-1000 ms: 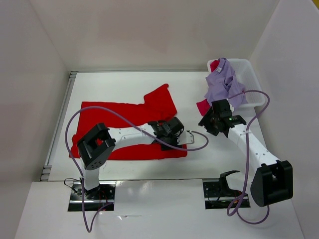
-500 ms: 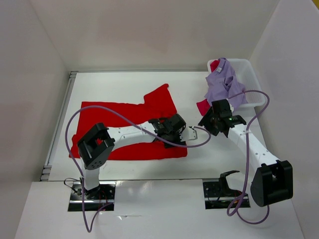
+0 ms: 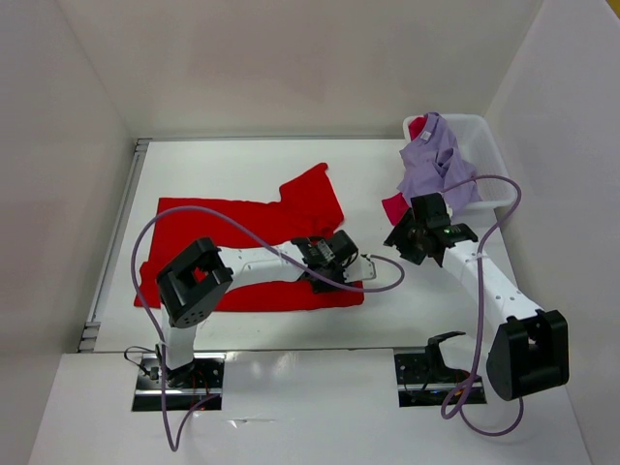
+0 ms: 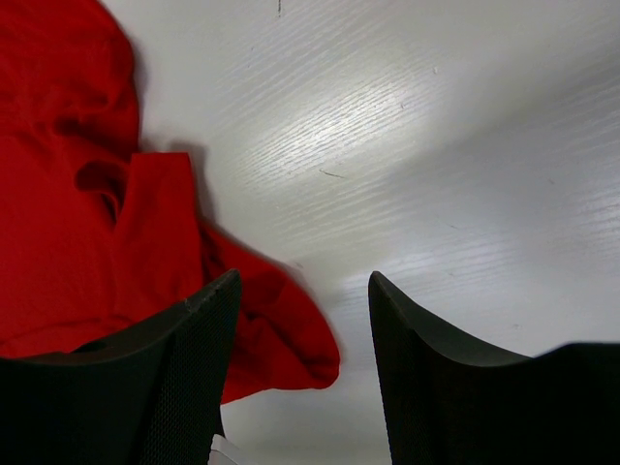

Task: Fold and stack the t-shirts
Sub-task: Fold the flattened tshirt in 1/3 of the way

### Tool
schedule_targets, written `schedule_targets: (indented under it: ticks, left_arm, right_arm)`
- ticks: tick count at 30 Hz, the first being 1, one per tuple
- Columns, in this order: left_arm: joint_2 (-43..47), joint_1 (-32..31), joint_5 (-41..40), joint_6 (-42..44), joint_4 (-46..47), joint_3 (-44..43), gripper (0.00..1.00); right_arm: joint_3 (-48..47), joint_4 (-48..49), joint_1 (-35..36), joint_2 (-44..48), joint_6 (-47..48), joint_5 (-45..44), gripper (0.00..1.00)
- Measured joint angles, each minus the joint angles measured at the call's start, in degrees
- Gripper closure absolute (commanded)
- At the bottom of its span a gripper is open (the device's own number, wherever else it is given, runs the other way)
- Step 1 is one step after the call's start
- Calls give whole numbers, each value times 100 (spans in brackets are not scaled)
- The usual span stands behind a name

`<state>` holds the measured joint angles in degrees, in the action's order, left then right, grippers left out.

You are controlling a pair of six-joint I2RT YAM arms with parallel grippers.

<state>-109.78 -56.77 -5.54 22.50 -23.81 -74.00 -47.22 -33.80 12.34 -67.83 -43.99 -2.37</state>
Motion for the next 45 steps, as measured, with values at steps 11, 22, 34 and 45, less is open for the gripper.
schedule_targets:
  ticks: [11,22,34,45]
  left_arm:
    - [28,22,-151,-39,138,0,70]
    - [46,260,-245,-160,153,0,75]
    - [133,791,101,-367,87,-4,55]
    - [138,785,262,-487,44,-111,44]
  right_arm:
    - [0,4,0,-50,22,28,40]
    - [0,24,0,-127,39,101,40]
    - [72,120,4,-540,103,284,40]
    - [79,162,4,-568,103,352,40]
